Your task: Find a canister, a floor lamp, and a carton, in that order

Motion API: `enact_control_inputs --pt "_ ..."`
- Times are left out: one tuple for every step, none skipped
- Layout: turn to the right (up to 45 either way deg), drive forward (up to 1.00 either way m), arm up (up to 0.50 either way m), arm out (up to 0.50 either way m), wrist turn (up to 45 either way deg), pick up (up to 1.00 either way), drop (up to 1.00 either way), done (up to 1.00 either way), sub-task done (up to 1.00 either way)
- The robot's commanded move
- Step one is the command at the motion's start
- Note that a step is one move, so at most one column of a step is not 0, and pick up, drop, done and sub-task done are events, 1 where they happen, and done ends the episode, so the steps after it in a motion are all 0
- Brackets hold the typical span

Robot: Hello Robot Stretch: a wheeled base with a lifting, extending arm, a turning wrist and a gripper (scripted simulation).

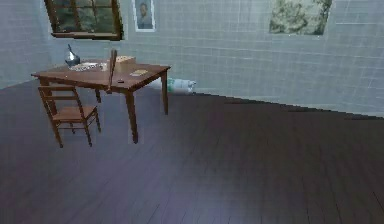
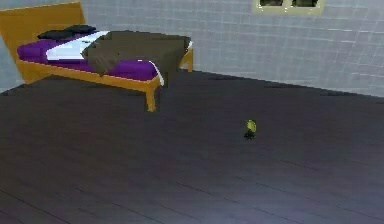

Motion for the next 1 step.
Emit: enact_control_inputs --pt "0.0 1.00 0.00 0.00 0.0 0.00 0.00 0.00 0.00"
